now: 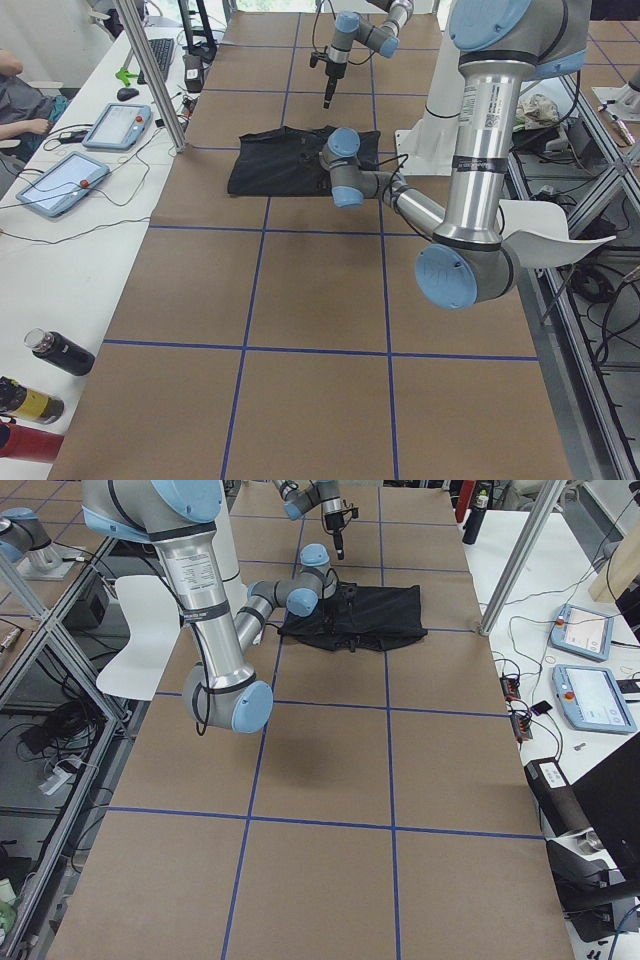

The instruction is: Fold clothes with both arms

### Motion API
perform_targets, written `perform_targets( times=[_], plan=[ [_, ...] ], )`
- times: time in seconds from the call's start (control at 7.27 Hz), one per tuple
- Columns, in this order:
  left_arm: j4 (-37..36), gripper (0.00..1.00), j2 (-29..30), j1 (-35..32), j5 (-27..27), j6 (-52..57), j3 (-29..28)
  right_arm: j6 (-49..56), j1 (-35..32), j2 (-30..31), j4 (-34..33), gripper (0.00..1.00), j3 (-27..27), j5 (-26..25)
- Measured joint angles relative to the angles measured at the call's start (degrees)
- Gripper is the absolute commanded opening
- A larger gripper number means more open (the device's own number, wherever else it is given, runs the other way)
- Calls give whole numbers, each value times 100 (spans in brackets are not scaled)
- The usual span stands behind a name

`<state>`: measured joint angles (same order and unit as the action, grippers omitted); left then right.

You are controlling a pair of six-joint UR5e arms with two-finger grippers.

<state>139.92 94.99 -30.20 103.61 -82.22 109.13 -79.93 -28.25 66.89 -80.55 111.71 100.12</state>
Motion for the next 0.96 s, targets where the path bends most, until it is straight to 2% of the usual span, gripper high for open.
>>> perform_targets(
  times=[0.28,0.55,0.96],
  plan=[
    [0,100,-62,898,-788,-1057,125,11,-18,0,4,100,-7,14],
    [0,100,-62,1313,-965,-1707,149,12,-22,0,4,100,-8,16],
    [-7,100,-62,1611,-975,-2110,97,7,-18,0,4,100,-8,16]
  ],
)
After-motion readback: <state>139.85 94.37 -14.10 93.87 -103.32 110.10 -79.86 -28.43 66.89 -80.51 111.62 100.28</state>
